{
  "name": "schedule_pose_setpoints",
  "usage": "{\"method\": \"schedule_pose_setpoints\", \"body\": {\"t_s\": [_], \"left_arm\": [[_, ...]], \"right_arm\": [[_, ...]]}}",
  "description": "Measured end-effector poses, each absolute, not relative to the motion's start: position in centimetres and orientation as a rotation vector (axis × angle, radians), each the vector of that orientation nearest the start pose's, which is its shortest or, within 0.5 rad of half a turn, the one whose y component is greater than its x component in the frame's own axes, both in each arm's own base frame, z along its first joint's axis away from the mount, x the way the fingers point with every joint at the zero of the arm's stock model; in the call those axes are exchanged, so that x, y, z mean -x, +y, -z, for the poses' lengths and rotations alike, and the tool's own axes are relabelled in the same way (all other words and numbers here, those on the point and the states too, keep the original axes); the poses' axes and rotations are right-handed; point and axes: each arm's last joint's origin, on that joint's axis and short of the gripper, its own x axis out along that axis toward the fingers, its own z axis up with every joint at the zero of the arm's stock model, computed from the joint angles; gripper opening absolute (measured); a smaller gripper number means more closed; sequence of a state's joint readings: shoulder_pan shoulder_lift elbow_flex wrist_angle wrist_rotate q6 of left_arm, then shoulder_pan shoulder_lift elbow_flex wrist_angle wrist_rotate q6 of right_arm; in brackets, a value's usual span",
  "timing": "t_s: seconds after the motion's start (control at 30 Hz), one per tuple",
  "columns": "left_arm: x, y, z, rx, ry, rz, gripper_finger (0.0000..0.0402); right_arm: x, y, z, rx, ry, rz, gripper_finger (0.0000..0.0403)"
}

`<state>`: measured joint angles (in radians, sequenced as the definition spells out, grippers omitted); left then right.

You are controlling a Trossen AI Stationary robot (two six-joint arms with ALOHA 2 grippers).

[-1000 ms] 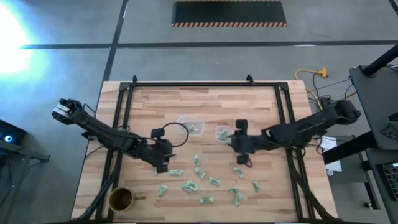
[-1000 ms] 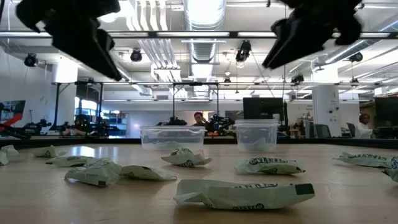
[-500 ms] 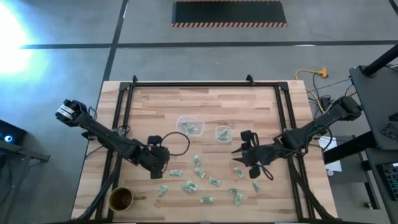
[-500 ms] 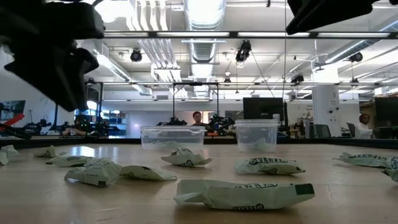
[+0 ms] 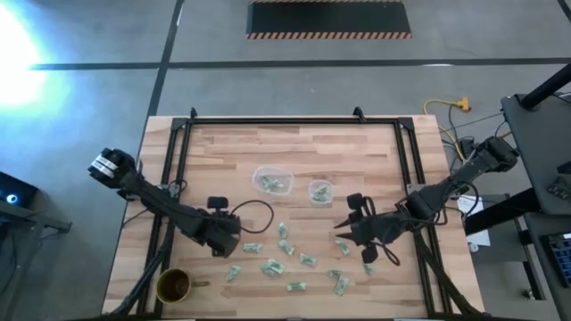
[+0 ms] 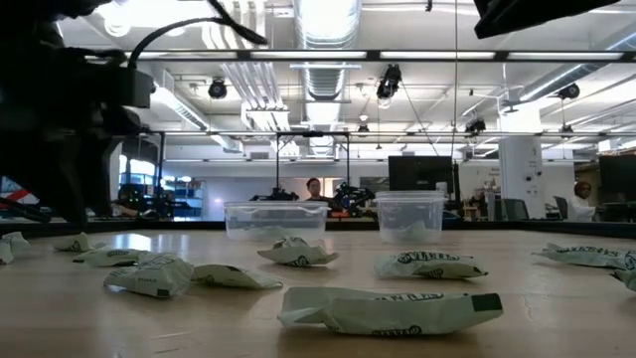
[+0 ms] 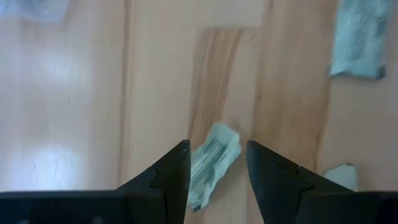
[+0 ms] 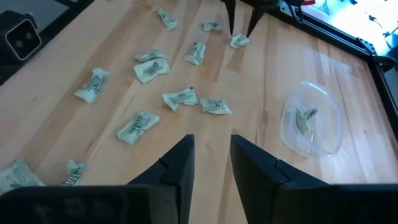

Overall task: Pick and place items into bin
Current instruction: Put the green stevia packet into the left transparent bin

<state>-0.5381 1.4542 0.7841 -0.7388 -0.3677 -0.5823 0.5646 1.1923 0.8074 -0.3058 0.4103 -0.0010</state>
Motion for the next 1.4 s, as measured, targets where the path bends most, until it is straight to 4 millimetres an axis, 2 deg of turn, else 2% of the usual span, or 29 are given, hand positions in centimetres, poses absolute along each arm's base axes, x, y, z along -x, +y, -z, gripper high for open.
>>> {"method": "schedule_pose_setpoints", "body": {"t_s": [0.33,0.87,1.0,1.2,1.4], "left_arm": [[-20.6,-11.2,-16.4,-0.096,1.251,-0.233,0.0138],[-21.0,-11.5,-14.3,-0.136,1.327,-0.264,0.0135],[-21.1,-11.5,-14.4,-0.134,1.324,-0.263,0.0104],[-21.0,-11.3,-14.3,-0.144,1.326,-0.272,0.0014],[-21.1,-11.4,-14.5,-0.153,1.306,-0.283,0.0001]], "right_arm": [[-21.3,12.2,-25.3,0.320,0.605,-0.149,0.0095],[-21.3,12.2,-25.3,0.323,0.604,-0.149,0.0076],[-21.3,12.2,-25.2,0.323,0.604,-0.149,0.0072],[-21.3,12.2,-25.2,0.322,0.603,-0.148,0.0075],[-21.3,12.2,-25.2,0.322,0.602,-0.148,0.0068]]}}
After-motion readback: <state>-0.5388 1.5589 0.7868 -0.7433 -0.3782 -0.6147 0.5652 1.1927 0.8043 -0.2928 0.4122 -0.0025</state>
